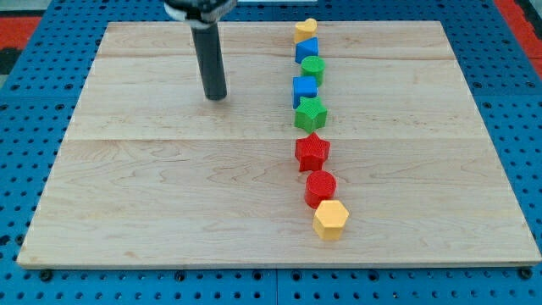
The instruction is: Nudge the yellow heart a bit down
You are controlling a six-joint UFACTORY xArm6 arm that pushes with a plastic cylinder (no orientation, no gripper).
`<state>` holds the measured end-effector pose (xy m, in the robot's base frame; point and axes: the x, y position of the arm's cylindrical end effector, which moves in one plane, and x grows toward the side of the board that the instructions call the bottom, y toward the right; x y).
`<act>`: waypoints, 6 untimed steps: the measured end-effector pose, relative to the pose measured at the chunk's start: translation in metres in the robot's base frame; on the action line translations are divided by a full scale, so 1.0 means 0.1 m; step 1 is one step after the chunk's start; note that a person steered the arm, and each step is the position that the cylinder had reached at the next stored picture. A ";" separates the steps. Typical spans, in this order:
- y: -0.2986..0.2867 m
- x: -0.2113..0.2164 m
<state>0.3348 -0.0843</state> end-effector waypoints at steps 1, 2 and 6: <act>0.00 -0.78; 0.46 -1.22; 2.08 -0.38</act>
